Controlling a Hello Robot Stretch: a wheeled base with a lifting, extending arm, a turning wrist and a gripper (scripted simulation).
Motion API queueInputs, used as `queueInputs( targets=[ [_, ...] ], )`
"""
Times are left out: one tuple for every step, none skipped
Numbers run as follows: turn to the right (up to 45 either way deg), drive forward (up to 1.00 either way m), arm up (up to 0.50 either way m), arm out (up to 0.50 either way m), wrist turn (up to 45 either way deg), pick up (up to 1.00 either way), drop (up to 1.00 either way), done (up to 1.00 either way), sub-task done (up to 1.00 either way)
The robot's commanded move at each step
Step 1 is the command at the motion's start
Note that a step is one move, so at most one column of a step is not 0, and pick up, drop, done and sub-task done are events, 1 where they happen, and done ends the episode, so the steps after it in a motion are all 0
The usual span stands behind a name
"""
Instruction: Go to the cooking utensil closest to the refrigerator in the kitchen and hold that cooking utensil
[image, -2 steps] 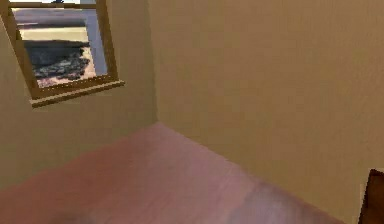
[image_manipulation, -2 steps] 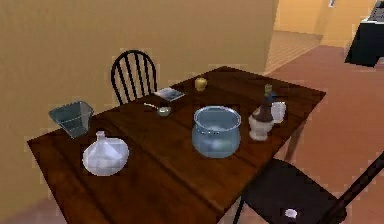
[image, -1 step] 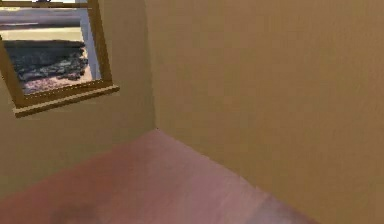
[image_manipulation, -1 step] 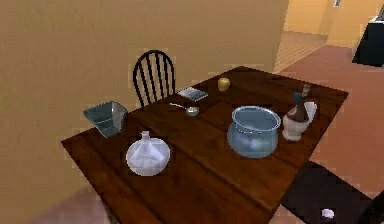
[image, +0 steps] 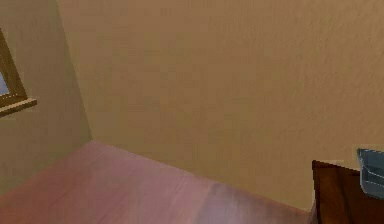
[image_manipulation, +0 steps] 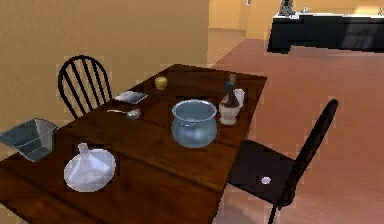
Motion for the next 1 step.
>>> queueInputs(
  targets=[
    [0.0, 0.00, 0.50, 0.00, 0.0, 0.00, 0.00, 0.00, 0.00]
  ],
)
